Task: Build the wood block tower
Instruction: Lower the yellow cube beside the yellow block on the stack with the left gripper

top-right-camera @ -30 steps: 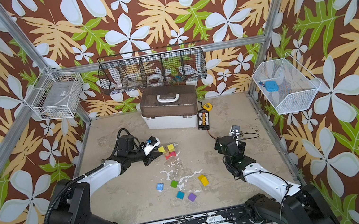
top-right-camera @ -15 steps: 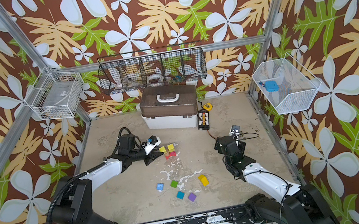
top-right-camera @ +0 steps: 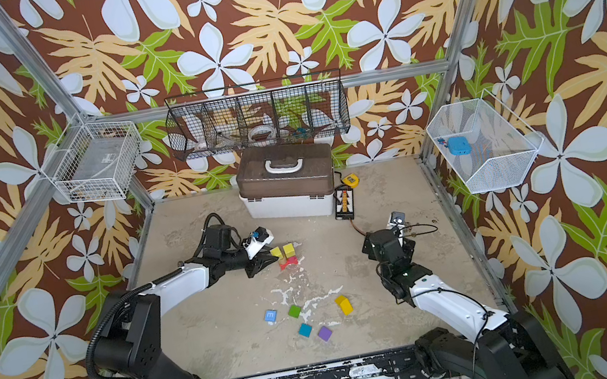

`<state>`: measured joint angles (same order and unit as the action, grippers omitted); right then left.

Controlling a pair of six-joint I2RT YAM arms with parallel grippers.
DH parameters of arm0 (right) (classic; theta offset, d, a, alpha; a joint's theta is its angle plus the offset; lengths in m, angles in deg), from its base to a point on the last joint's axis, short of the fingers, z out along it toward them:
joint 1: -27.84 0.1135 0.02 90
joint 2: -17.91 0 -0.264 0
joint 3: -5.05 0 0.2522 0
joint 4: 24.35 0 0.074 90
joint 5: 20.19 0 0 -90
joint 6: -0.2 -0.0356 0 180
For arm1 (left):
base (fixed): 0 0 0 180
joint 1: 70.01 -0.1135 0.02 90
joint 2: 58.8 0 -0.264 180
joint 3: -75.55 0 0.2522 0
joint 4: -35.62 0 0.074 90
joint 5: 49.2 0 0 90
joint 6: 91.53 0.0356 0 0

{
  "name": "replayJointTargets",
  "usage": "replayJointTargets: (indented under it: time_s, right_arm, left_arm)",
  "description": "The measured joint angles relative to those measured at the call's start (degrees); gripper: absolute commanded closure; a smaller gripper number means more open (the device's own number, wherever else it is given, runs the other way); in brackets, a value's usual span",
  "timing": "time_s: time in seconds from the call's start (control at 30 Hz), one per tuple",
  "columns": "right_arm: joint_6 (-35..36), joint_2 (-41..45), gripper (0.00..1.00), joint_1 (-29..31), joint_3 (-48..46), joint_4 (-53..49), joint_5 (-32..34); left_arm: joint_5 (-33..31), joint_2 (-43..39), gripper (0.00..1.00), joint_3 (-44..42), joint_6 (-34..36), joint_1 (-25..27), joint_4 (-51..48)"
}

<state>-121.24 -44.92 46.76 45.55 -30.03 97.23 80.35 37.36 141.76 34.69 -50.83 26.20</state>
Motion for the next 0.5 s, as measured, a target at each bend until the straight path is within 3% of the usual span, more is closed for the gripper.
replayJointTargets:
  time_s: [0.5]
  right_arm:
    - [0.0,-0.17,0.07,0.07,0.07,0.0,-0.02]
  left_arm:
    - [-0.33,2.71,1.0,3.13,0.04,0.92,-3.37]
